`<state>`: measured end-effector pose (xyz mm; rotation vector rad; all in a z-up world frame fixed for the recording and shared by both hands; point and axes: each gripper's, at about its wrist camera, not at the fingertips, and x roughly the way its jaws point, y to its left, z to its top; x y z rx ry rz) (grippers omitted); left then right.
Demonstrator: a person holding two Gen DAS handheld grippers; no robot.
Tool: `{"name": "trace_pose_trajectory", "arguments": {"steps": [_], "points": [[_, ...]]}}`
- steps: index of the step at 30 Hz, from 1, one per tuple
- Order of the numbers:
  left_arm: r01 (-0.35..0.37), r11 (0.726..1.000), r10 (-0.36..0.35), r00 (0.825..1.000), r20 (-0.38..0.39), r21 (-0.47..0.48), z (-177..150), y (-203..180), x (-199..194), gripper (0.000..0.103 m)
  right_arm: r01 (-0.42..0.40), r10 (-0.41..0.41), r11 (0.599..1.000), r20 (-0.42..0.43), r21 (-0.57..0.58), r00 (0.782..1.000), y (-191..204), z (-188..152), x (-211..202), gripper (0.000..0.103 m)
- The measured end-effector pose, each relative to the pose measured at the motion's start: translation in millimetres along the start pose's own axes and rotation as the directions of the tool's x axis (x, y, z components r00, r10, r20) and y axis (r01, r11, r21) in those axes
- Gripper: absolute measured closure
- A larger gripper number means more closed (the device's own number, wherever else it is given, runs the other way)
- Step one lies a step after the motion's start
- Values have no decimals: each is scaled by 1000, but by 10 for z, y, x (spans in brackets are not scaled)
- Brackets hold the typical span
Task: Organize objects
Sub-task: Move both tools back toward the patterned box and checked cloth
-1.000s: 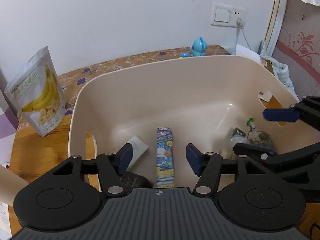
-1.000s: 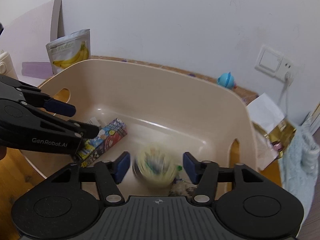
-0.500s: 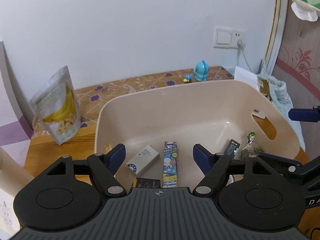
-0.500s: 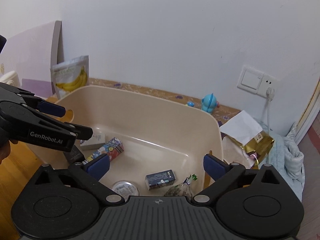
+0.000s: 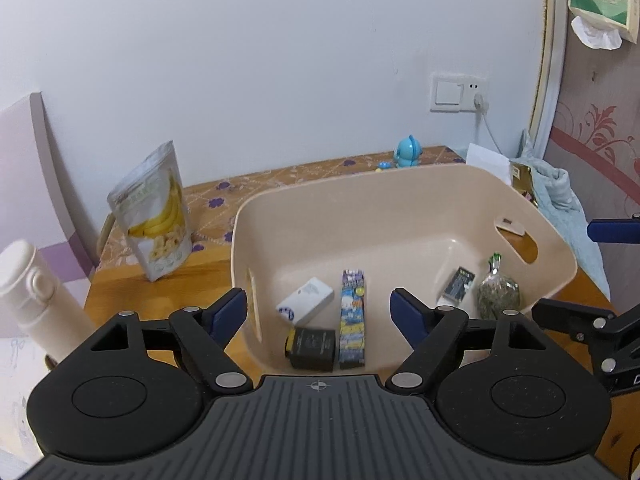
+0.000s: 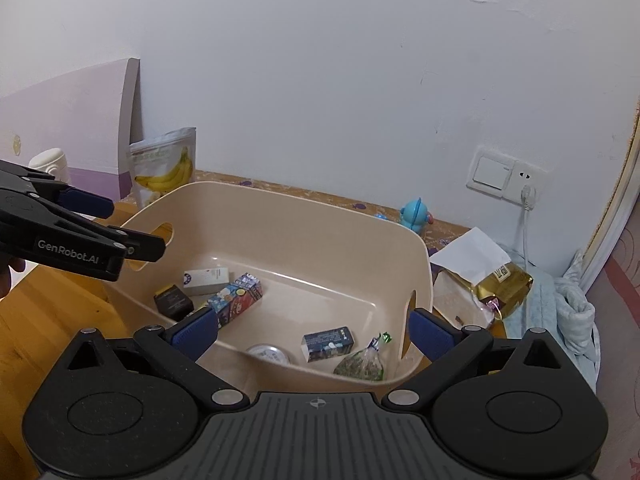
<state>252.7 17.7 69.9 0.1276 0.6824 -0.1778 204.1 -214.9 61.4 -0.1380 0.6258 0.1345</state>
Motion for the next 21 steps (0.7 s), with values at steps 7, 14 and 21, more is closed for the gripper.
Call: {"name": "trace_pose_trajectory", "arguments": {"steps": [7, 14, 21], "points": [[-1, 1000, 1, 1000, -10, -6, -234, 25, -105, 23, -7, 6, 1000, -21, -11, 1000, 66, -149, -58, 0], [-9, 1000, 9, 1000, -16, 12, -389, 15, -199, 23, -16, 16, 1000, -48, -11, 999, 131, -307, -93, 0], [-16, 1000, 16, 999, -52, 17, -565, 0, -194, 23, -31, 31, 1000, -73, 2, 997, 160, -470, -101, 0]]}}
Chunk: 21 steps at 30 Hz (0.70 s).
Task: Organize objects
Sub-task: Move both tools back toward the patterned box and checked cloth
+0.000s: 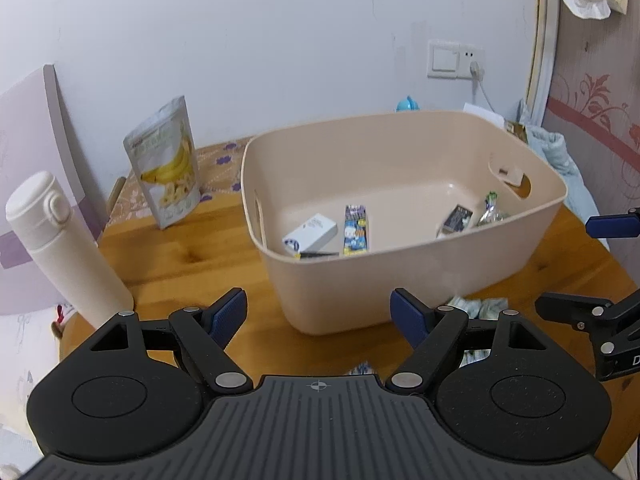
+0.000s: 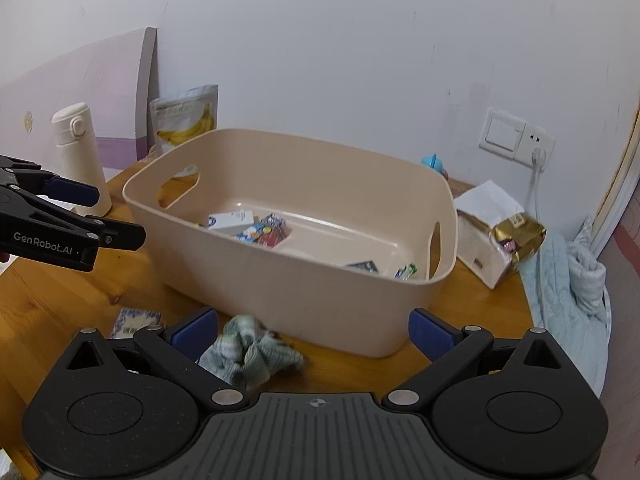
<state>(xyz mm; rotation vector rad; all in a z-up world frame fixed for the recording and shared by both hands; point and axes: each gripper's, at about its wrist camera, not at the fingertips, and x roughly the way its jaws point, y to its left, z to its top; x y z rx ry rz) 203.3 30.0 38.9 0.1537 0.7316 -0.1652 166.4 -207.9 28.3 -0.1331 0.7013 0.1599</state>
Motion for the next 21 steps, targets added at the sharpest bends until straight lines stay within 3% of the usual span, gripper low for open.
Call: {"name": "trace_pose_trajectory", "arguments": {"steps": [21], "points": [[18, 999, -23, 988, -150, -37, -498, -46, 309, 23, -75, 78, 997, -110, 35, 991, 118, -409, 206, 0]]}}
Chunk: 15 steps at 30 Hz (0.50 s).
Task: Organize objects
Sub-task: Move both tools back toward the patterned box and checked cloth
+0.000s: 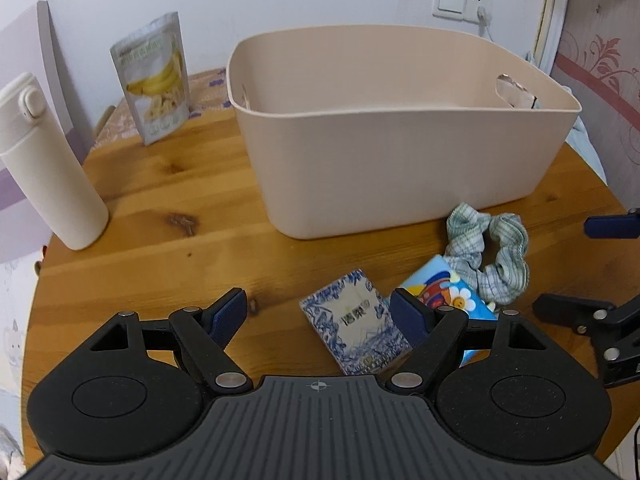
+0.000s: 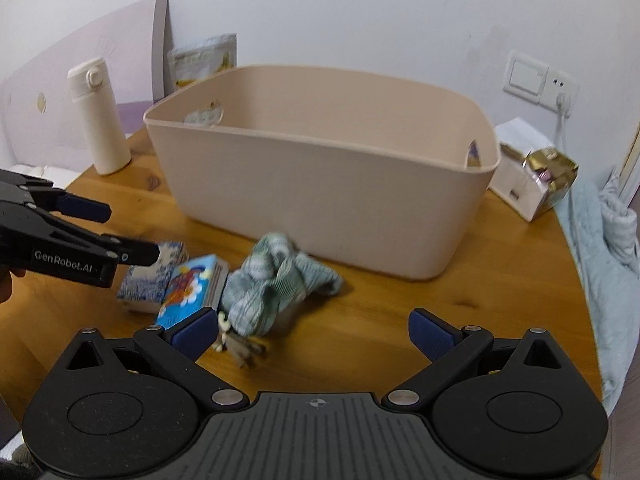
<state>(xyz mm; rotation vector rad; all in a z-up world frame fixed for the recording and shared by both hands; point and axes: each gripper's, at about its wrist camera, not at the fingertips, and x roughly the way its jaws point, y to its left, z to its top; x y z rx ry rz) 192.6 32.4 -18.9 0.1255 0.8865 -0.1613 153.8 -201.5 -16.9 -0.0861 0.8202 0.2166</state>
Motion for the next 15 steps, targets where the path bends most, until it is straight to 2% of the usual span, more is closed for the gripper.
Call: {"name": "trace_pose_trajectory", "arguments": {"steps": [5, 15], "points": [[9, 1000, -9, 1000, -27, 7, -26, -42, 65, 23, -17, 18, 999, -21, 28, 1000, -14, -58, 96, 0], [26, 1000, -25, 996, -81, 7, 3, -111, 273, 23, -21, 22, 994, -9, 109, 1000, -77, 20, 272, 0]]}}
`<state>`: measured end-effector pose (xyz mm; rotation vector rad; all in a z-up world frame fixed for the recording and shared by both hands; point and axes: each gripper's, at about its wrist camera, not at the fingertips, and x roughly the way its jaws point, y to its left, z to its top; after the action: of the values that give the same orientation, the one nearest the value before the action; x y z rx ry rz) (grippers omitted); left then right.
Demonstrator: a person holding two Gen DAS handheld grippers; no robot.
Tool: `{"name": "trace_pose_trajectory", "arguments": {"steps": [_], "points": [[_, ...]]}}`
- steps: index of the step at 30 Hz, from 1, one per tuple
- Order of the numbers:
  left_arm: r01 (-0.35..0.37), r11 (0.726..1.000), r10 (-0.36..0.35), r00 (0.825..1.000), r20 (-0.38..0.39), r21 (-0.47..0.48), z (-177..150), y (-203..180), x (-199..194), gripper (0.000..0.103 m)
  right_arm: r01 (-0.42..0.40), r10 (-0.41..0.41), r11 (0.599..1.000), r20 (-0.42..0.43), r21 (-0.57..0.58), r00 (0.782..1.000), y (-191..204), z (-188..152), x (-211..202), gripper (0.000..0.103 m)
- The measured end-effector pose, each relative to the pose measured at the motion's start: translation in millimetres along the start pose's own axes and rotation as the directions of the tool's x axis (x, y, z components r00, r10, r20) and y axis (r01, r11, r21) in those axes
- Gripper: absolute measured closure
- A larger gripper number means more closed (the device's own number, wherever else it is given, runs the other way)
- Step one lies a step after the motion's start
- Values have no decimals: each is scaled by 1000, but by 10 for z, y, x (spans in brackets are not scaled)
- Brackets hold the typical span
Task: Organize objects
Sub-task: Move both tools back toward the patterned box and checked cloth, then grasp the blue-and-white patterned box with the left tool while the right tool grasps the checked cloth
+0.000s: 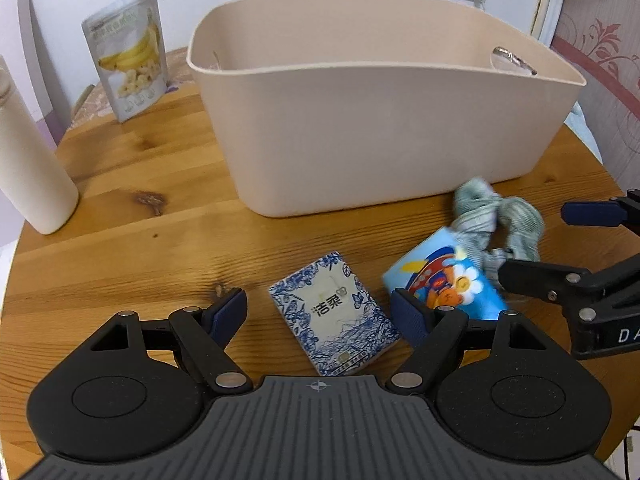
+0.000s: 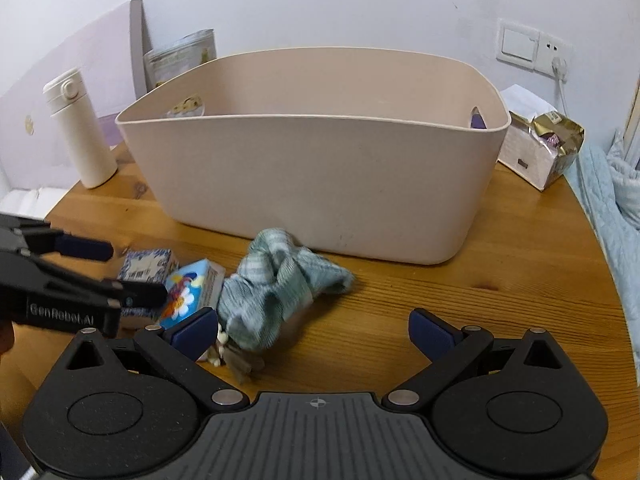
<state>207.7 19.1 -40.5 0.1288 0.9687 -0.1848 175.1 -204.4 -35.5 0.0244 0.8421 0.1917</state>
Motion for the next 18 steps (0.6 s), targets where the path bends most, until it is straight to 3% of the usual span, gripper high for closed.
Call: {"name": "trace_pose_trajectory", "arguments": {"steps": [7, 14, 18], "points": [[3, 1000, -4, 1000, -22, -19, -20, 1, 90, 23, 12, -12, 999, -4, 41, 1000, -28, 25, 153, 1], [-5, 1000, 5, 1000, -2, -24, -9, 27, 93, 34, 5, -4, 997, -14, 82, 1000, -121, 22, 240, 23], [-7, 1000, 8, 1000, 12, -30, 0, 54, 82, 51, -5, 6, 997, -10, 76, 1000, -107, 13, 257, 42]]}}
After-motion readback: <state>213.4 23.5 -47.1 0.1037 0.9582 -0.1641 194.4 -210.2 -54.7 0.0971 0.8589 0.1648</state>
